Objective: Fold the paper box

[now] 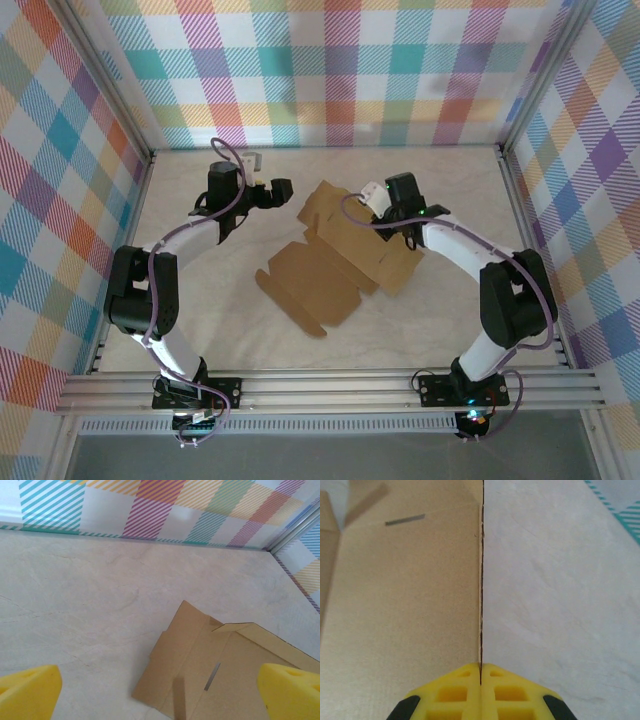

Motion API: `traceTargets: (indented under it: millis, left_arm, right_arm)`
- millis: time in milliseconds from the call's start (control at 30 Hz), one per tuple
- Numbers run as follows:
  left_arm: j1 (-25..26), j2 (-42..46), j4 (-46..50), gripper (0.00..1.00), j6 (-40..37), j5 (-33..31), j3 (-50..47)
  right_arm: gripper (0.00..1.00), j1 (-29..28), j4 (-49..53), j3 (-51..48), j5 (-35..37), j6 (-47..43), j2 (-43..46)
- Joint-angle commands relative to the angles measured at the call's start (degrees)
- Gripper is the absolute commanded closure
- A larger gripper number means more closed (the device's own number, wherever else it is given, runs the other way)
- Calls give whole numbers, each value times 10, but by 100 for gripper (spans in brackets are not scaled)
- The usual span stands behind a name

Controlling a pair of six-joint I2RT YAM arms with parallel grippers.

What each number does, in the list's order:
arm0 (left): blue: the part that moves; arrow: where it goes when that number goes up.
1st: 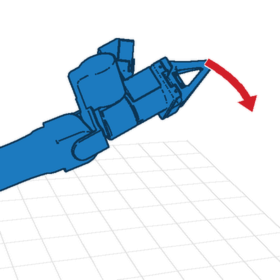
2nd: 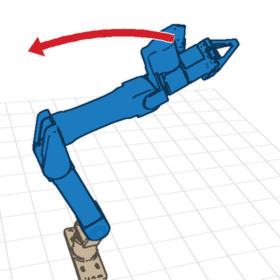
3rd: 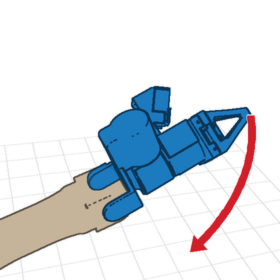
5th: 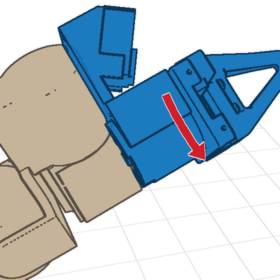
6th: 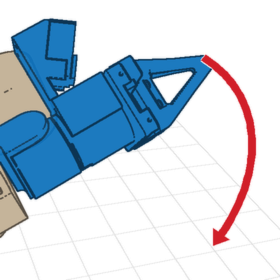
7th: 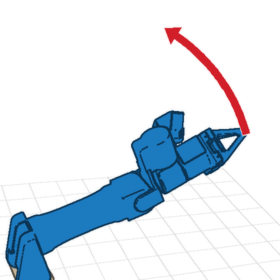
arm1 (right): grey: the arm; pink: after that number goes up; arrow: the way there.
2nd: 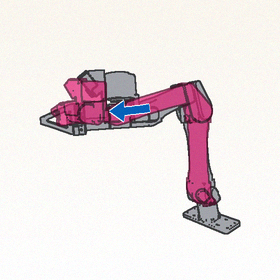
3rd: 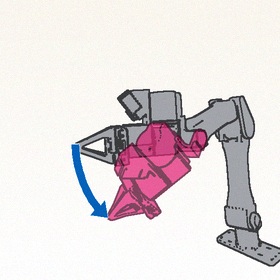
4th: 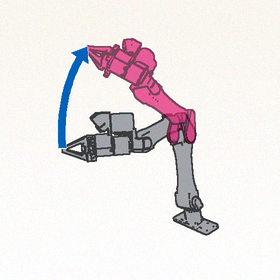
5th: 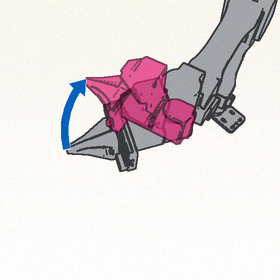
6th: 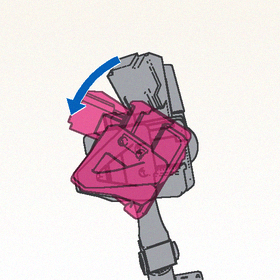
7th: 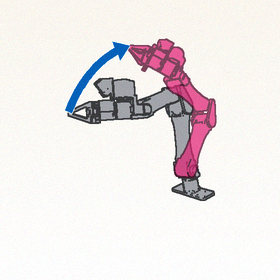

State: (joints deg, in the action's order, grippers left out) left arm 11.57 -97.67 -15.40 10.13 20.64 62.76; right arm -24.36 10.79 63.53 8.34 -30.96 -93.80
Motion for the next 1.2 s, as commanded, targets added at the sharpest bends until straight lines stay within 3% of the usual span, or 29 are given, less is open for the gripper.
traceTargets:
  millis: [0,233,367,467,600,833,1000,1167]
  left_arm:
    - [-6,-12,-10,0,9,-1,-6]
    - [1,-19,-3,0,-9,4,-2]
    - [16,-27,36,1,-52,-1,22]
    - [29,-50,89,9,-69,13,74]
    - [47,-95,150,21,-55,40,160]
    - [92,-182,302,15,23,55,348]
    - [105,-274,466,25,143,45,533]
    - [118,-353,569,29,157,50,673]
  right_arm:
    - [100,-18,-118,-32,114,-53,25]
    - [100,-56,-219,-86,196,-117,19]
    - [100,-57,-198,-82,181,-97,29]
    - [100,-56,-162,-68,151,-83,33]
    - [100,-56,-134,-55,129,-73,33]
    - [100,-56,-93,-32,125,-66,27]
    - [100,-56,-88,-29,116,-67,22]
    - [100,-56,-86,-26,109,-71,21]
